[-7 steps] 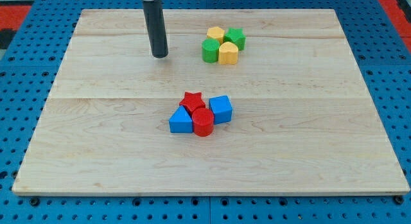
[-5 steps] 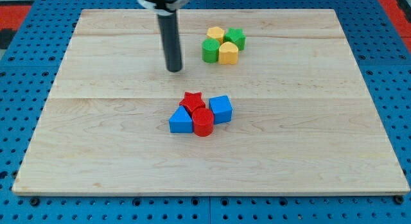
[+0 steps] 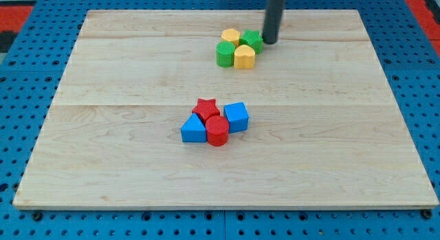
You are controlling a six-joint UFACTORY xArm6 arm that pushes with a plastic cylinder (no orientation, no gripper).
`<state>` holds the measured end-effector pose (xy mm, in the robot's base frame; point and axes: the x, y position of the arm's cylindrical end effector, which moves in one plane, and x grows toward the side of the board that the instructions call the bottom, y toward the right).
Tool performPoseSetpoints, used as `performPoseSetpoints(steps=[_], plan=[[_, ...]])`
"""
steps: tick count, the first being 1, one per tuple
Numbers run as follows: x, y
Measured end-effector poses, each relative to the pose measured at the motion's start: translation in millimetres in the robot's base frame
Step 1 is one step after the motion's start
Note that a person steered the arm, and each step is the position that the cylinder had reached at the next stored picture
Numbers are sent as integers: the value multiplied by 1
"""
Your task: Move the green star to the top of the green circle
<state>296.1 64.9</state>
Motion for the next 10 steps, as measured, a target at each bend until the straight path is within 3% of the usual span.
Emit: performPoseSetpoints(steps=[1,3,5,7,10], plan=[[18,-45],[33,-48],[-9,-60],[55,-81],[39,-84]])
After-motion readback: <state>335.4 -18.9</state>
